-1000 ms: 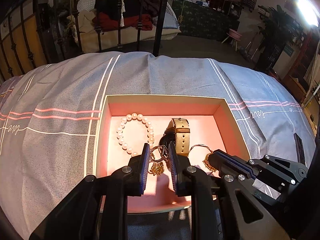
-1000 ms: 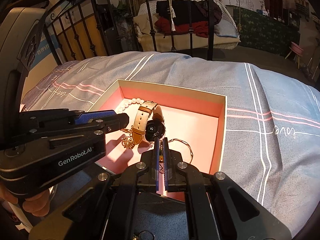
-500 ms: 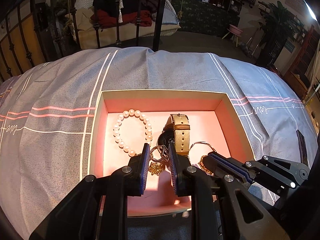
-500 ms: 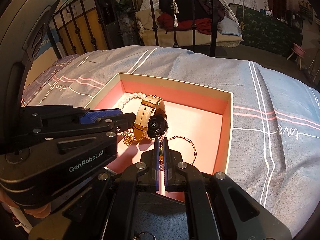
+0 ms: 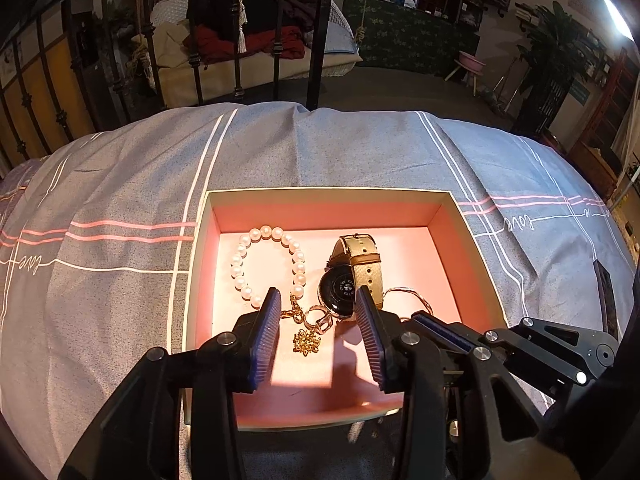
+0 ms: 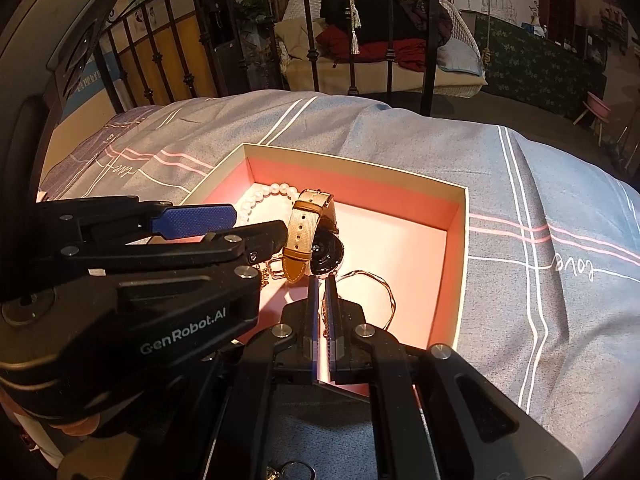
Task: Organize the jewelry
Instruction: 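Open both grippers to drop the jewelry in the box, then withdraw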
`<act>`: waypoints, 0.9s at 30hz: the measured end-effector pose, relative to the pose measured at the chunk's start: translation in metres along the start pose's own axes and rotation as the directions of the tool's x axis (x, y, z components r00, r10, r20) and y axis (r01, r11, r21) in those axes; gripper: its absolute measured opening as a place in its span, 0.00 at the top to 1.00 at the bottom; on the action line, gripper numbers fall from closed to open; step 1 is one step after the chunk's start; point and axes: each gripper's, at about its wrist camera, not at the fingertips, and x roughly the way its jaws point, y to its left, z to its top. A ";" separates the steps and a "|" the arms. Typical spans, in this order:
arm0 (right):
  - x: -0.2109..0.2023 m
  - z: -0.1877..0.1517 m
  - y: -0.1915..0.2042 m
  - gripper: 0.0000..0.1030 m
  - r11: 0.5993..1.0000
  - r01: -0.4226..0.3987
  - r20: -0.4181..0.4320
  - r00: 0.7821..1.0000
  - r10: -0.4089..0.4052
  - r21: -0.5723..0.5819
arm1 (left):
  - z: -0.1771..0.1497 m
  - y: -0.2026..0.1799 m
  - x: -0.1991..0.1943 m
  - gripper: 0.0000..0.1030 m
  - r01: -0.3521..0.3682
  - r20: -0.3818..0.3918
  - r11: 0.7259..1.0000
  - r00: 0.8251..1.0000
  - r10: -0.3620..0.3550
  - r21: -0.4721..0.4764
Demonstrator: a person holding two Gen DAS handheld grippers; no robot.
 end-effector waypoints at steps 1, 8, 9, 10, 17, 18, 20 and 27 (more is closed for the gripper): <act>0.000 0.000 0.000 0.88 1.000 0.000 0.000 1.000 0.000 0.001 | 0.000 0.000 -0.002 0.48 -0.001 0.006 1.000 1.000 0.001 0.000; -0.021 -0.001 0.002 0.15 0.999 0.034 0.087 0.996 -0.034 0.001 | -0.001 -0.002 -0.019 0.25 -0.022 0.062 1.000 0.998 0.021 0.009; -0.024 -0.002 0.002 0.10 0.999 0.041 0.095 0.995 -0.041 0.002 | -0.002 -0.002 -0.022 0.22 -0.022 0.068 1.000 0.997 0.021 0.010; -0.027 -0.003 0.002 0.09 0.999 0.047 0.103 0.994 -0.047 0.002 | -0.003 -0.002 -0.025 0.18 -0.022 0.074 1.000 0.997 0.021 0.010; -0.060 -0.033 -0.001 0.09 1.000 0.025 0.117 0.993 -0.027 0.019 | -0.036 -0.005 -0.058 0.14 0.045 0.104 0.998 0.993 -0.048 0.032; -0.064 -0.041 -0.002 0.09 0.999 0.017 0.113 0.993 -0.020 0.027 | -0.044 -0.005 -0.061 0.14 0.052 0.102 0.998 0.993 -0.056 0.039; -0.071 -0.062 -0.005 0.09 0.999 0.007 0.093 0.996 -0.011 0.041 | -0.063 -0.005 -0.065 0.14 0.067 0.092 0.997 0.993 -0.070 0.040; -0.068 -0.118 -0.006 0.33 0.998 -0.009 -0.032 0.999 0.011 0.058 | -0.122 -0.008 -0.054 0.16 0.080 0.001 0.996 0.997 -0.080 0.047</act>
